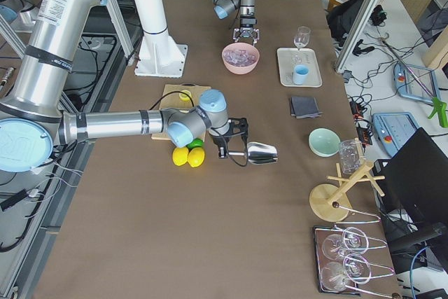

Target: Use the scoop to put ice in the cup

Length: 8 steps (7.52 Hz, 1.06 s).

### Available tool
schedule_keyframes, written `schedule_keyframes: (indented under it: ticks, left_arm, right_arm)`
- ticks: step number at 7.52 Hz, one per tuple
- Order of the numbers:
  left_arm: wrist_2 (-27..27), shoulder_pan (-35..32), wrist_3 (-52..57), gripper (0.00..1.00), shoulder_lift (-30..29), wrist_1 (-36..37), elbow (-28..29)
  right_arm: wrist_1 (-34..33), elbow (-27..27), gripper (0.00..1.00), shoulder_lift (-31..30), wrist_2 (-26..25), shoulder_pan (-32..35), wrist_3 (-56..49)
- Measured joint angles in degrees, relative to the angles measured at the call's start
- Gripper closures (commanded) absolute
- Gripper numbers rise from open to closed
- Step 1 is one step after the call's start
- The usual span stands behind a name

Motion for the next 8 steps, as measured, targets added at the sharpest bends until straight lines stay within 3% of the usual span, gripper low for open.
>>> schedule_keyframes:
  ticks: [1,2,5,7,8]
  left_arm:
    - [-0.14,0.12,-0.11,0.02,-0.28,0.0,-0.15]
    - [-0.2,0.35,-0.12,0.02,-0.38,-0.01,-0.35]
    - [-0.1,2.1,-0.02,0.02,0.0,-0.21,-1.69]
    - [-0.06,2.61,0.03,0.02,0.19,-0.18,-2.08]
    - [-0.06,2.7,0.05,0.02,0.19,-0.15,-2.14]
  right_arm:
    - [-11.31,5.72,1.0,3.13,1.3,3.4,-3.91]
    - [-18.52,9.45,1.0,5.47,2.45,6.02,-7.36]
    - [-23.65,13.15,1.0,9.95,3.15,8.42,-19.23]
    - [-25.57,14.35,1.0,13.87,2.68,4.09,-24.3]
    - [-30.81,14.36,1.0,18.58,1.83,1.86,-31.03]
